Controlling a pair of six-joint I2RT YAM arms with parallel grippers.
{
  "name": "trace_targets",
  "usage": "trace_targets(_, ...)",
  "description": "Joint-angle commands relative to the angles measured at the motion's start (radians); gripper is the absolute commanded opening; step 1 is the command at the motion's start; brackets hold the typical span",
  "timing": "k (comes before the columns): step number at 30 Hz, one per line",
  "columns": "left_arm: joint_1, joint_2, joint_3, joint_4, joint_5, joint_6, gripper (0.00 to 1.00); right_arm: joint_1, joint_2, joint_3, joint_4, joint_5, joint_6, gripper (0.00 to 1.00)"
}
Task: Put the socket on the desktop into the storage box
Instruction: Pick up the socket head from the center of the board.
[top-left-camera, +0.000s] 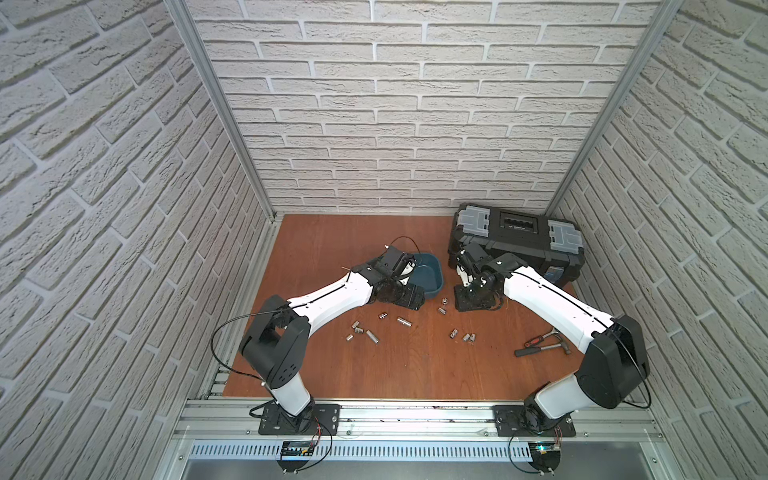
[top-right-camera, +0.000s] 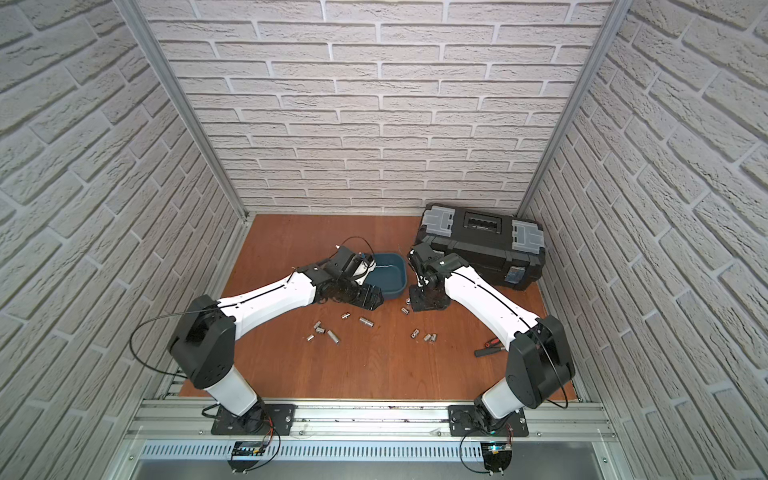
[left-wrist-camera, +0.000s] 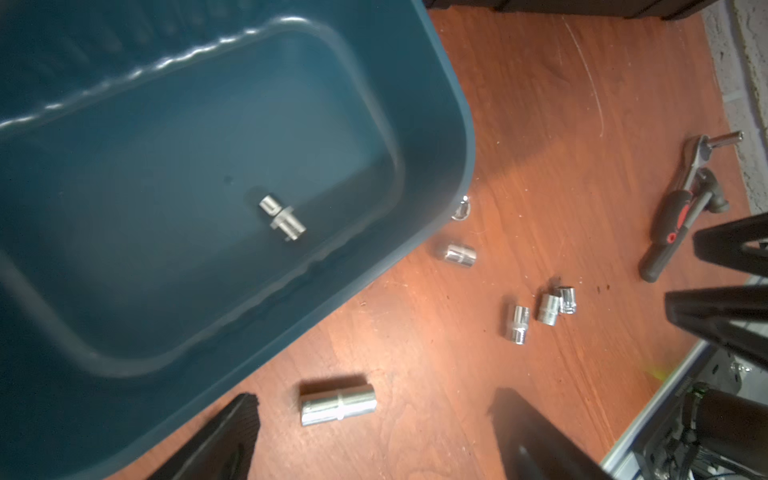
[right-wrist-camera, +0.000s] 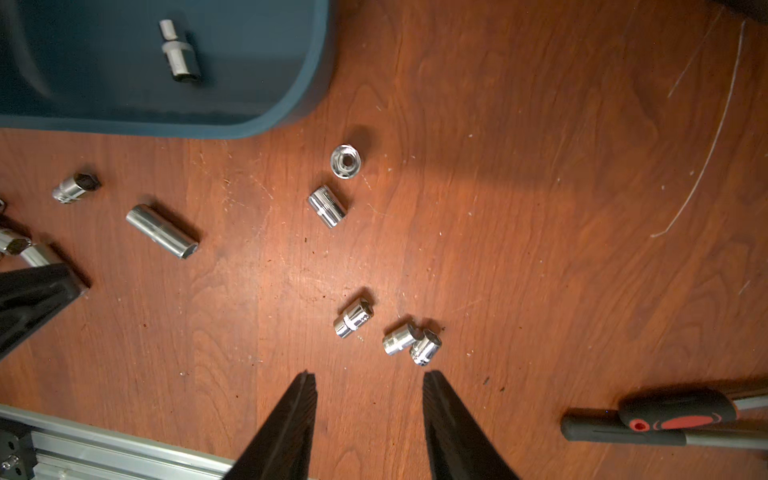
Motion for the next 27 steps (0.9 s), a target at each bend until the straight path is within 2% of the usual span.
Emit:
trace_targets(1, -0.014, 0.017, 0.028, -0.005, 0.001, 0.031, 0.92, -0.007, -0.051, -0.041, 0.037, 0.018, 0.034, 0.48)
trace_targets(16, -0.069, 0.034, 0.028, 0.000, -0.033, 0.050, 0.91, -0.016, -0.075, -0.138, 0.068, 0.025, 0.071, 0.49)
trace_targets(27, -0.101, 0.047, 0.024, 0.002, -0.050, 0.063, 0.91, -0.019, -0.100, -0.265, 0.114, 0.028, 0.131, 0.48)
